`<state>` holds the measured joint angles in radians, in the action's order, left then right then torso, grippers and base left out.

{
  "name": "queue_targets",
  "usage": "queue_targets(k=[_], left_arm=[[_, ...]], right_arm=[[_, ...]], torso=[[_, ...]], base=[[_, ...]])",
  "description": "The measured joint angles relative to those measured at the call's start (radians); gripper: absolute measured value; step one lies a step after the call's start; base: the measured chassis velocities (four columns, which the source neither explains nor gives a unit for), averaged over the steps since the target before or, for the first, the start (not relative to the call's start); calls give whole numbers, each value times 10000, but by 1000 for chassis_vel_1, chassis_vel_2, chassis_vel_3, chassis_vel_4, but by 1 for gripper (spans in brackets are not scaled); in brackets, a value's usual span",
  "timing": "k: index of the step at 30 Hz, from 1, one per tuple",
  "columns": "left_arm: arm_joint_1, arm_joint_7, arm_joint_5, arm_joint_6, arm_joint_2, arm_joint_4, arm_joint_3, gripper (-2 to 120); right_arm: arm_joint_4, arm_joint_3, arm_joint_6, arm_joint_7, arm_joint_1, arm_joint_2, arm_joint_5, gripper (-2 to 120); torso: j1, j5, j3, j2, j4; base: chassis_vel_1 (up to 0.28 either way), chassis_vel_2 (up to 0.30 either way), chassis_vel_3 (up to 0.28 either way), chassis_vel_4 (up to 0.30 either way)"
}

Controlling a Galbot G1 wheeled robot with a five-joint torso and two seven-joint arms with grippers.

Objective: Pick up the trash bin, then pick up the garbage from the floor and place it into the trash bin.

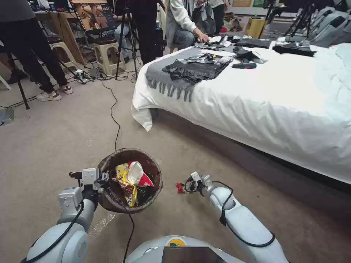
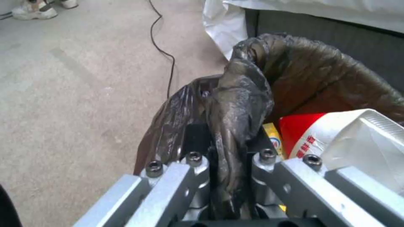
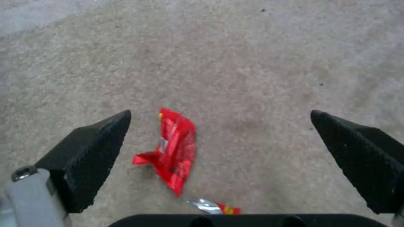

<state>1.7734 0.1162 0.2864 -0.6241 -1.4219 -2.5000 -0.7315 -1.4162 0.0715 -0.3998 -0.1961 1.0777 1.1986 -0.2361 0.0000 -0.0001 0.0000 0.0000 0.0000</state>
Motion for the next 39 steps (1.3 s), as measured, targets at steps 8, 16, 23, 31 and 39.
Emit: queue_targets(k=[8, 16, 23, 31, 39], left_arm=[[-23, -6, 0, 6, 11, 0, 16, 7], [-50, -15, 1, 14, 33, 0, 37, 7], [-48, -21, 3, 21, 47, 0, 42, 7], [-42, -27, 2, 22, 45, 0, 69, 7], [-29, -28, -6, 23, 34, 0, 91, 7]], right_arm=[[419, -108, 22, -40, -217, 367, 272, 100], [784, -221, 44, -97, -299, 596, 595, 100], [1079, -291, 72, -125, -297, 763, 835, 100], [1374, -403, 104, -148, -293, 877, 1068, 100], [1667, -404, 127, -182, -301, 984, 1148, 100]], torso=[[0, -1, 0, 0, 0], [0, 0, 0, 0, 0], [0, 0, 0, 0, 1], [0, 0, 0, 0, 0], [0, 0, 0, 0, 0]], base=[[0, 0, 0, 0], [0, 0, 0, 0], [0, 0, 0, 0], [0, 0, 0, 0], [0, 0, 0, 0]])
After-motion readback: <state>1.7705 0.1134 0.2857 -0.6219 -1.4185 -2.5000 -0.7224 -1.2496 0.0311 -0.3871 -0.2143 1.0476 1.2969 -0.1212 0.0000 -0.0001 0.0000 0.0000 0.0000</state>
